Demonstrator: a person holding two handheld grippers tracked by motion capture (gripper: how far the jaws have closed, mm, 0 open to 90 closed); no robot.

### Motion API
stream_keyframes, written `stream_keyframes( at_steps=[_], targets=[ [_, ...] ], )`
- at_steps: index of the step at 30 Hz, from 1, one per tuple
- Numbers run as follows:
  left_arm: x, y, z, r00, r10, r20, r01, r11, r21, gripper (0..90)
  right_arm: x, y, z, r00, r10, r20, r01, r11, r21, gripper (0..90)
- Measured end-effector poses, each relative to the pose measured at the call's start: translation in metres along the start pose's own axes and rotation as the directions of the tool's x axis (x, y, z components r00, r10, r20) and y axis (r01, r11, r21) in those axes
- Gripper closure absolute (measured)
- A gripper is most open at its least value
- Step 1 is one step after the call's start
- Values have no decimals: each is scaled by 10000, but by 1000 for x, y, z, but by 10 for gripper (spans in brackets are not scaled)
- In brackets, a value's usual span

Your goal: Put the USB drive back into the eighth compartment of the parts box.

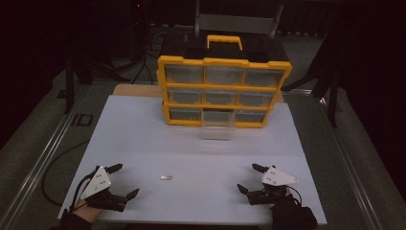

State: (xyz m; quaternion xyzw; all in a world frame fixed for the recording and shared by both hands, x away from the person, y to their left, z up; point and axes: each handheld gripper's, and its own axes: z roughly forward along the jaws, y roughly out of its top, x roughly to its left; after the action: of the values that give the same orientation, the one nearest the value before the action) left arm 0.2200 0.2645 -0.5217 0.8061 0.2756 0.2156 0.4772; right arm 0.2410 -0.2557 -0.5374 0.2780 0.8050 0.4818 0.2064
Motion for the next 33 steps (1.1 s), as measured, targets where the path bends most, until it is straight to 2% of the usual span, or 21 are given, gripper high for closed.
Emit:
stream_keyframes(
  at_steps=[10,17,19,27,33],
  targets=[
    [2,-1,-1,9999,-92,-95,92,10000,21,6,3,1,1,9999,-84,-95,85,10000,21,89],
    [2,-2,-2,9999,-116,16,116,9999,44,6,3,1,0,9998,-158,-97,158,9999,-11,90],
    [2,-1,-2,10000,-89,3,89,10000,37,6,4,2,0,9998,-32,-179,31,10000,-72,90],
    [1,0,-2,9999,-88,76,88,9999,74,6,4,4,2,9999,-9,-152,6,9998,-177,90],
    [3,8,-8,9998,-169,104,171,9997,-177,6,5,5,1,9999,-35,-152,32,9997,-225,90]
  ],
)
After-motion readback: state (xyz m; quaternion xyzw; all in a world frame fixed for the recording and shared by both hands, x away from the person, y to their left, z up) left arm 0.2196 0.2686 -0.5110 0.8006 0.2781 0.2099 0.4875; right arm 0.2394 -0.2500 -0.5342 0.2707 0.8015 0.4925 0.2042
